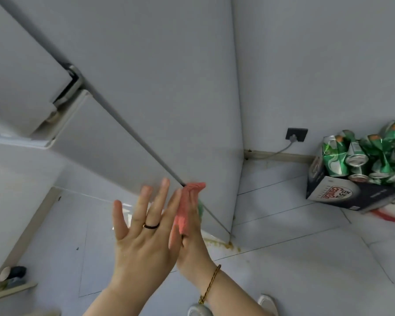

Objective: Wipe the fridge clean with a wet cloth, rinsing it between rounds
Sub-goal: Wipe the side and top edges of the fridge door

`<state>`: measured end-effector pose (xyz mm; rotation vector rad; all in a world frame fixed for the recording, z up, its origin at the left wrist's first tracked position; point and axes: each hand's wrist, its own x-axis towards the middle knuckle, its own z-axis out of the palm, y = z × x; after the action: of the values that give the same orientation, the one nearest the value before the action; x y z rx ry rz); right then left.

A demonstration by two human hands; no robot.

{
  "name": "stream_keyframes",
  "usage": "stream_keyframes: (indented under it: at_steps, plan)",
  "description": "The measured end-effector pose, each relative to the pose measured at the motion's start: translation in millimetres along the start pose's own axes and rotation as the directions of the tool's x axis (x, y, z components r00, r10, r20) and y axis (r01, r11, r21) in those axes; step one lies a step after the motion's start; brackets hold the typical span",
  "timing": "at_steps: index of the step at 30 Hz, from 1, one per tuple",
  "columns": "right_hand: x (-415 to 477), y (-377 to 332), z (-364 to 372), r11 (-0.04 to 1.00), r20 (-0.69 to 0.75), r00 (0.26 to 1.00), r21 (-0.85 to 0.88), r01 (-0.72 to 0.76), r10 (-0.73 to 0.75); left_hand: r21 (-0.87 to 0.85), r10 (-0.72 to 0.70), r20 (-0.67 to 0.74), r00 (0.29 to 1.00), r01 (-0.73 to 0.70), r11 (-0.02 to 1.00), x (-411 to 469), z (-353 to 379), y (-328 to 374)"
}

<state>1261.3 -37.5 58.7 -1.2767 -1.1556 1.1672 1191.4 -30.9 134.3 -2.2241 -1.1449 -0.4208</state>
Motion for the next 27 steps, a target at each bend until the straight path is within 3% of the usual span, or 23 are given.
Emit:
stream_keyframes:
  at_steps: [3, 4, 6, 8, 12, 14, 15, 17, 19, 21, 23, 27]
  plan:
    - [0, 18, -1, 0.994, 0.094, 0.995, -0.108, 0.023, -0.013, 0.121, 0.054, 0.010, 0.999, -0.054, 0.991, -3, 7, -8]
    - [3, 34, -3, 0.990, 0.093, 0.994, -0.134, -0.036, 0.049, 0.151, 0.065, 0.009, 0.998, -0.066, 0.986, -2, 7, -10]
    - [11, 51, -11, 0.954, 0.079, 0.951, -0.048, -0.297, 0.300, 0.190, 0.083, 0.009, 0.997, -0.083, 0.978, -1, 8, -12]
    - [12, 54, -14, 0.928, 0.093, 0.924, -0.009, -0.373, 0.372, 0.201, 0.099, -0.001, 0.995, -0.097, 0.975, -1, 9, -13]
    - [5, 7, -3, 1.000, 0.084, 0.996, -0.018, 0.003, -0.001, 0.213, 0.108, -0.028, 0.994, -0.100, 0.972, 1, 12, -14]
    - [2, 0, 2, 0.994, 0.077, 0.991, 0.009, 0.110, -0.110, 0.209, 0.105, -0.039, 0.994, -0.094, 0.973, 0, 13, -14]
    - [5, 6, 2, 0.989, 0.072, 0.990, -0.075, 0.124, -0.119, 0.207, 0.105, -0.045, 0.993, -0.094, 0.974, -1, 14, -13]
    - [10, 31, -2, 0.990, 0.053, 0.998, -0.136, 0.029, -0.022, 0.201, 0.103, -0.056, 0.993, -0.090, 0.975, 0, 15, -11]
    - [13, 41, -10, 0.976, 0.066, 0.975, 0.032, -0.216, 0.214, 0.190, 0.105, -0.055, 0.993, -0.092, 0.977, 0, 16, -11]
    - [15, 42, -15, 0.932, 0.126, 0.941, 0.149, -0.331, 0.314, 0.179, 0.115, -0.057, 0.992, -0.103, 0.978, -1, 16, -11]
    - [25, 28, -18, 0.948, 0.119, 0.967, 0.203, -0.246, 0.225, 0.175, 0.121, -0.071, 0.990, -0.107, 0.979, -1, 16, -12]
    - [55, -28, -24, 0.977, 0.022, 0.994, 0.191, 0.097, -0.103, 0.184, 0.121, -0.078, 0.990, -0.105, 0.977, -1, 13, -12]
